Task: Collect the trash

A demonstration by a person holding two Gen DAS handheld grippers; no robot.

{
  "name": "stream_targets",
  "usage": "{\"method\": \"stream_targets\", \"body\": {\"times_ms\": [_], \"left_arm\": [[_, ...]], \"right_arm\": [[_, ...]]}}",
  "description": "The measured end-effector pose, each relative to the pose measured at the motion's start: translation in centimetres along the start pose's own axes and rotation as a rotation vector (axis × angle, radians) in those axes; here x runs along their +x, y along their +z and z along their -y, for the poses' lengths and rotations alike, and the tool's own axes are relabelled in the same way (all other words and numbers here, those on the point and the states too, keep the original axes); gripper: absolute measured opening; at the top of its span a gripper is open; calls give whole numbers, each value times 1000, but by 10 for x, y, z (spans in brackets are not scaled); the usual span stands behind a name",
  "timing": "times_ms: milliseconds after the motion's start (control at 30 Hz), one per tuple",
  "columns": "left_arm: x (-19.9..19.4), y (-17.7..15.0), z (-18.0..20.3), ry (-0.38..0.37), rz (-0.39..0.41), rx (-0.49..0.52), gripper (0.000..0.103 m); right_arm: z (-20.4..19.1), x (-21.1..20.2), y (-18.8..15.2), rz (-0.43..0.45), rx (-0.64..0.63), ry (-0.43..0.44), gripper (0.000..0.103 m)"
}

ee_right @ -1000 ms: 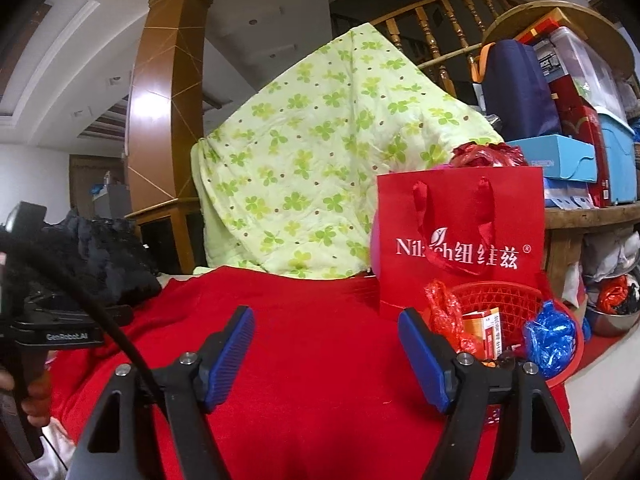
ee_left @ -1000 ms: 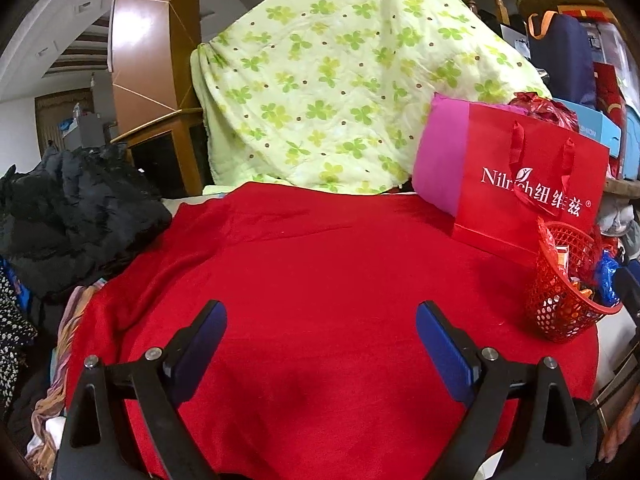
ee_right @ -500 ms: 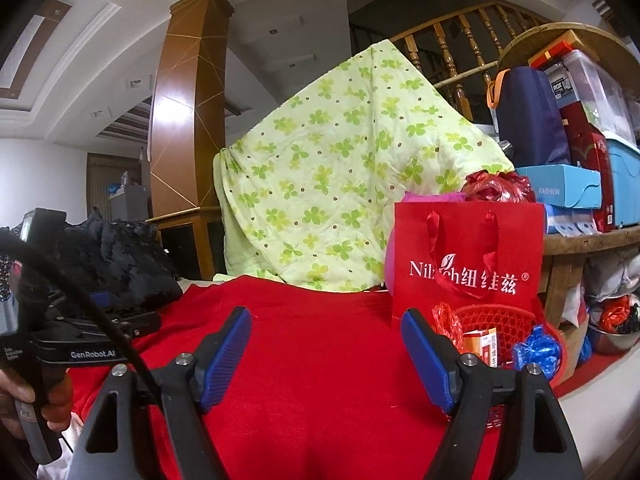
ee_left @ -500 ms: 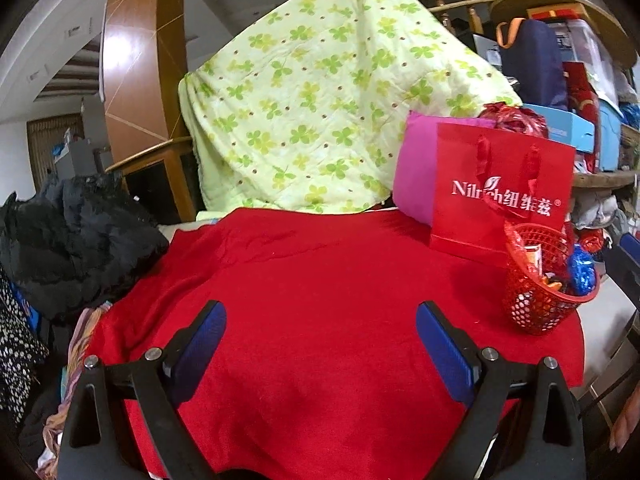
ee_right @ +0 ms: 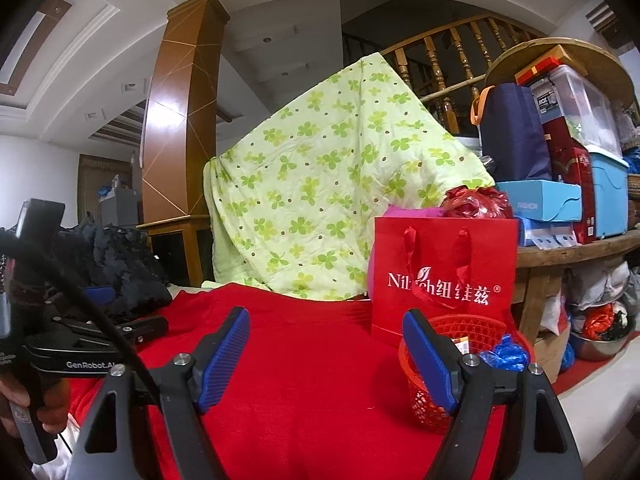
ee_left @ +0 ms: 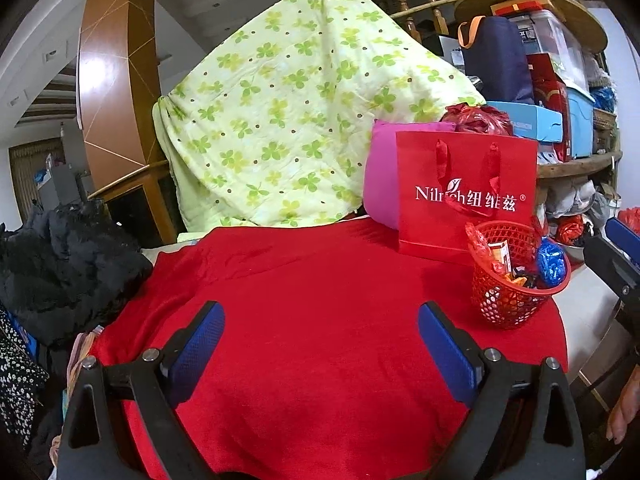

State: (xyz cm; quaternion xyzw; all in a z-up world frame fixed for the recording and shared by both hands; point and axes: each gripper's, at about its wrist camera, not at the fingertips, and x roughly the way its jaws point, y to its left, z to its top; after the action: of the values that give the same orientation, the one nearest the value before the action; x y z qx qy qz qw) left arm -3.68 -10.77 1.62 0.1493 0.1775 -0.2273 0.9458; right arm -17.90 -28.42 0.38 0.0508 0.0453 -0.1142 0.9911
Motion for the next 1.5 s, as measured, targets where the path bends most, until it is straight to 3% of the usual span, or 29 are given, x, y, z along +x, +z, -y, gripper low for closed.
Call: {"method": "stream_targets", "body": {"times_ms": [1000,1500], "left_arm": [[-10,7,41,-43,-10,77,98],[-13,13,80,-82,-21,142,98]], "right_arm": [[15,-24,6,57,-10,-61,83],[47,-37,10,72,36,-121,84]]}}
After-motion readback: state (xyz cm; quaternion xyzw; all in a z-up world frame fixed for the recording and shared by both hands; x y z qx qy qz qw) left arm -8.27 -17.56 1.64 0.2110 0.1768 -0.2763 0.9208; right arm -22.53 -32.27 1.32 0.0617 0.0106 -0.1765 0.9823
